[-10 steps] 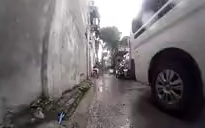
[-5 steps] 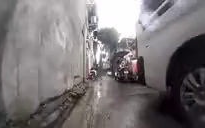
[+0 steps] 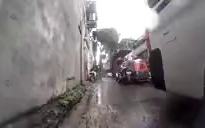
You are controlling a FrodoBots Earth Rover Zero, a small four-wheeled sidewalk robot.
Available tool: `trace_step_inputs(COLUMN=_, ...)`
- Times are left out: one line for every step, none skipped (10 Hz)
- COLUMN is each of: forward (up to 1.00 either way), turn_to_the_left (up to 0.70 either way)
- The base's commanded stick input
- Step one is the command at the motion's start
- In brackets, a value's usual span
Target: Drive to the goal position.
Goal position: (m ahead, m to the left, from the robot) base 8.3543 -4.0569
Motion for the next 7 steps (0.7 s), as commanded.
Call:
trace_step_inputs(forward=0.99, turn_to_the_left=0.0)
trace_step_inputs(forward=0.99, turn_to_the_left=0.0)
trace_step_inputs(forward=0.99, turn_to_the_left=0.0)
trace_step_inputs(forward=0.99, turn_to_the_left=0.0)
trace_step_inputs(forward=0.99, turn_to_the_left=0.0)
trace_step_inputs(forward=0.99, turn_to_the_left=0.0)
trace_step_inputs(forward=0.99, turn_to_the_left=0.0)
